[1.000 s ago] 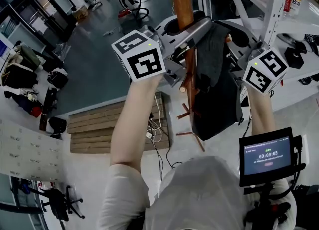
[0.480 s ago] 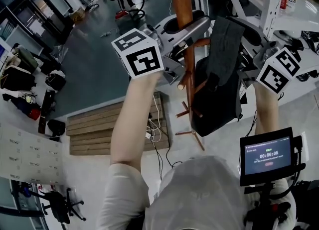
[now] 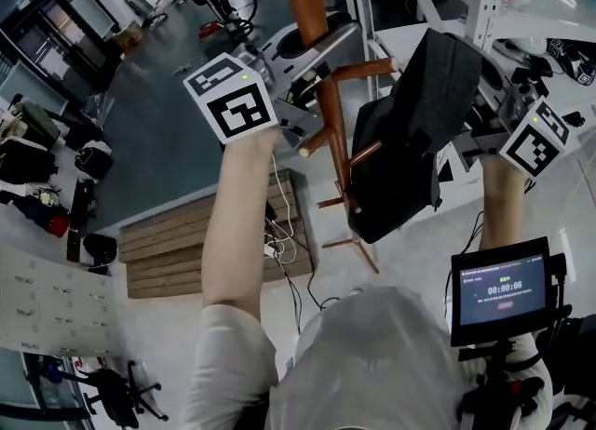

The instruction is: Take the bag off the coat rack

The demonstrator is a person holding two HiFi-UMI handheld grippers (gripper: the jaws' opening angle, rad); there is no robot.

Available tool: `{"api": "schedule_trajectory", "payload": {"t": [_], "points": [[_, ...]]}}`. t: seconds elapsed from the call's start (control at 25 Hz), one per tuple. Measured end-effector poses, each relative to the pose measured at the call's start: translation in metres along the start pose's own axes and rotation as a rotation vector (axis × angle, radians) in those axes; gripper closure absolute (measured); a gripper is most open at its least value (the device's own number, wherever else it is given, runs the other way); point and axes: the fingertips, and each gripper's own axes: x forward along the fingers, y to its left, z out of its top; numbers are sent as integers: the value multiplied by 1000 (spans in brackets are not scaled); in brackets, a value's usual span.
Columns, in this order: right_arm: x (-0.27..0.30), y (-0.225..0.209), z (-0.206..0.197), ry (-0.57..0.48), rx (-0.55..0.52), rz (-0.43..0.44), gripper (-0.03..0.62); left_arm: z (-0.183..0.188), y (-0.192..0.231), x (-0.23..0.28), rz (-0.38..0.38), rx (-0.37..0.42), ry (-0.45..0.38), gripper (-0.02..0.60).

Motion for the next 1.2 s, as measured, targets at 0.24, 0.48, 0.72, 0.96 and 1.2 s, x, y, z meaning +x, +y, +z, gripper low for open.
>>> {"api": "schedule_trajectory", "payload": {"t": [0.24,0.48,0.72,0.96,1.2], "points": [[-39,-5,-13,-68,62,19,557,3,7,-19,-40,-24,-18,480],[-61,6,-56,-15,31,58,557,0,-4,-21,-95,-41,-23,480],[-94,20,-79,-31,116,81,557,0,18,-20,9,-5,-54,480],[-139,42,-88,-47,162,-50,557,5,5,-24,20,37,-64,479],[-165,43,-103,2,102,-179,557,-1,-2,-17,42,151,-85,477]]}}
